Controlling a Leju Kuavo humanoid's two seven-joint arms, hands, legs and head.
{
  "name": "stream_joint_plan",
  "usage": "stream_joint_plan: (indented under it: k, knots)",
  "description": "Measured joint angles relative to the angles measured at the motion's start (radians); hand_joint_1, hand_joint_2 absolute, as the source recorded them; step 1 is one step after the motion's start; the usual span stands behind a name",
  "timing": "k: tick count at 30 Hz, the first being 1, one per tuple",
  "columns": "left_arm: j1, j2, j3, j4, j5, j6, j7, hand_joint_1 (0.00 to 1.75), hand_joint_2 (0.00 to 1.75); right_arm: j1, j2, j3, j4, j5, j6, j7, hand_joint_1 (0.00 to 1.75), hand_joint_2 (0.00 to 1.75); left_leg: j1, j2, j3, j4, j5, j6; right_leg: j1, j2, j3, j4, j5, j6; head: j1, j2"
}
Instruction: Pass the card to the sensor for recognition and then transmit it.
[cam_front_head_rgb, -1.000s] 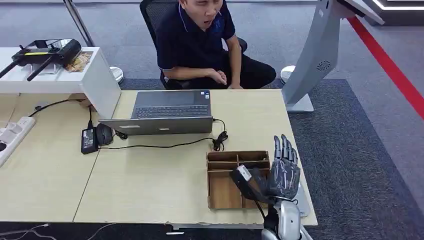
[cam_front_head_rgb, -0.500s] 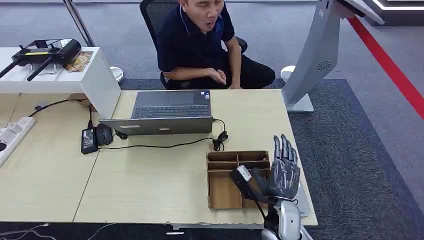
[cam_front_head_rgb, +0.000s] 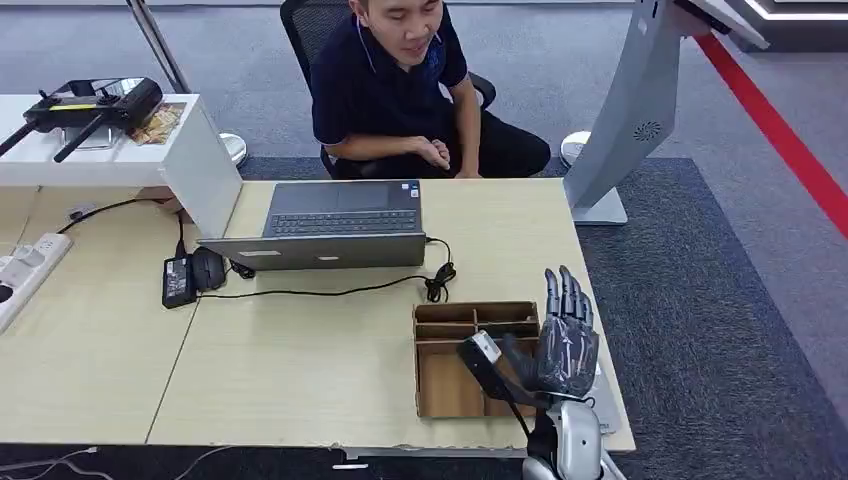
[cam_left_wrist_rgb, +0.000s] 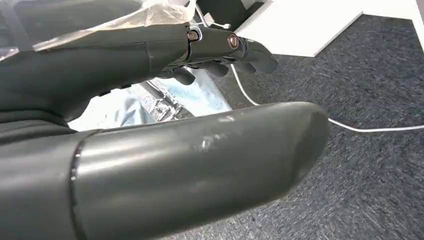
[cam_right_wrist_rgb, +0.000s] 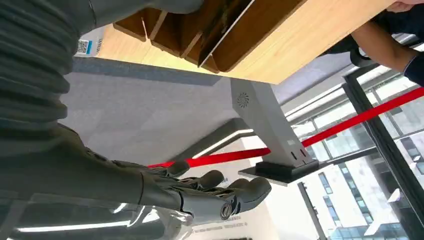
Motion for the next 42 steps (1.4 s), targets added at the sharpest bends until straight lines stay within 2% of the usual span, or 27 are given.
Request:
stream_joint_plan:
  k: [10,42]
  knots:
    - [0.000,0.000,0.000,0.000,-0.001,0.000,0.000,0.00,0.00,0.001,0.010,0.000,-0.007,-0.002,0.000,-0.020,0.00,1.75,0.000,0.000,0.000,0.000,0.000,0.000,0.000,0.000,0.000,0.000,0.000,0.000,0.000,0.000]
    - [0.000,0.000,0.000,0.000,0.000,0.000,-0.002,0.00,0.00,0.001,0.017,0.000,-0.006,-0.006,0.000,-0.021,0.00,1.75,0.000,0.000,0.000,0.000,0.000,0.000,0.000,0.000,0.000,0.000,0.000,0.000,0.000,0.000]
